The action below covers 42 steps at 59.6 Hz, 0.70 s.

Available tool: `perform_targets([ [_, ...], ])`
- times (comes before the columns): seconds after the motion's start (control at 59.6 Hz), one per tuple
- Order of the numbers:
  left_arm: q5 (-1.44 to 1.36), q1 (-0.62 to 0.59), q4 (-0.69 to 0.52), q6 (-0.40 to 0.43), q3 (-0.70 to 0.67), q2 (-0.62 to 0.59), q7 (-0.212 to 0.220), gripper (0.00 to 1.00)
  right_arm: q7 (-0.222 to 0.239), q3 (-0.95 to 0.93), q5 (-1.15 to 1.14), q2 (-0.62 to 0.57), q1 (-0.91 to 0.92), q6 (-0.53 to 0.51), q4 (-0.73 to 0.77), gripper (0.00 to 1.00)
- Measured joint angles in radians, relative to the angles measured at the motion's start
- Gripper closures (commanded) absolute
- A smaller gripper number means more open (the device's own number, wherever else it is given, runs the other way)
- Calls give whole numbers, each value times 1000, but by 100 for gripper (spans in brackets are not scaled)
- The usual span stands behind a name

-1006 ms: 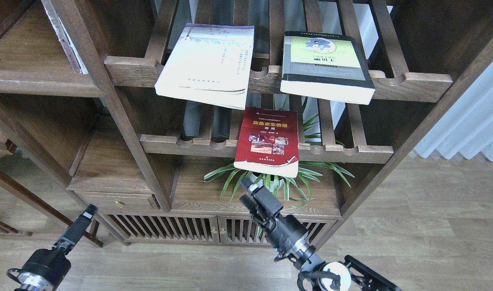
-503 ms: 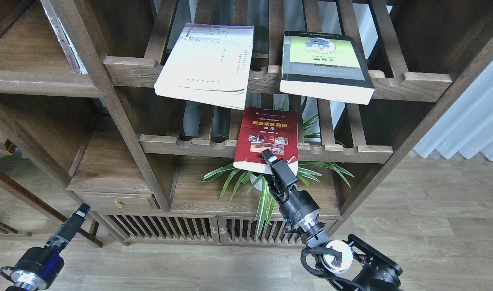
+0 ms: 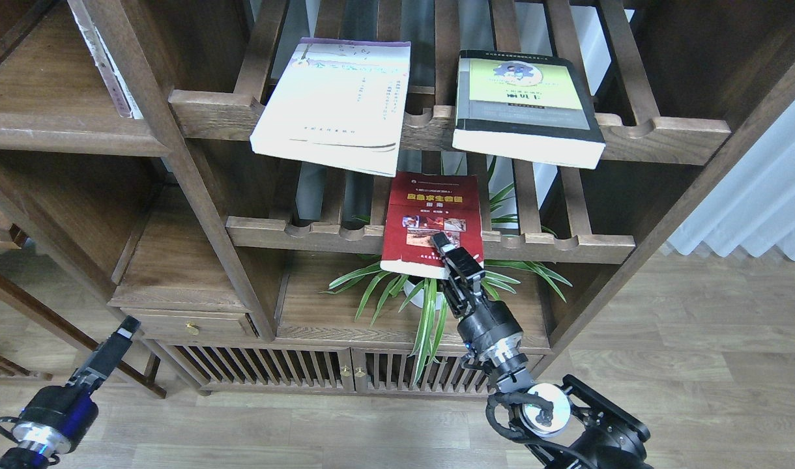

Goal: Organize books on shelf
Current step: 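Grasp the red book's lower edge with the right gripper and pull it out, then lower the red book and grip it with both grippers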

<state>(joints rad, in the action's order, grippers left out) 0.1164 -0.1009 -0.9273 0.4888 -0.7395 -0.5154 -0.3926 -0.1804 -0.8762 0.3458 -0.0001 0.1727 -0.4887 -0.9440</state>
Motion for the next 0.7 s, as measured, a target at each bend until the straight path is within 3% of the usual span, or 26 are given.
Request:
perform_targets([
  [0.151,2,11,0,0,1,9,-3,0,35,26,-14,0,-54,-1,-37,96],
  [0.537,0,11,-5,0,39,63,14,0,218,87,-129,0,-242,1,-96,96],
  [0.704,4,14,-35,0,42,95,15,0,267,104,-140,0,-269,1,-97,95],
])
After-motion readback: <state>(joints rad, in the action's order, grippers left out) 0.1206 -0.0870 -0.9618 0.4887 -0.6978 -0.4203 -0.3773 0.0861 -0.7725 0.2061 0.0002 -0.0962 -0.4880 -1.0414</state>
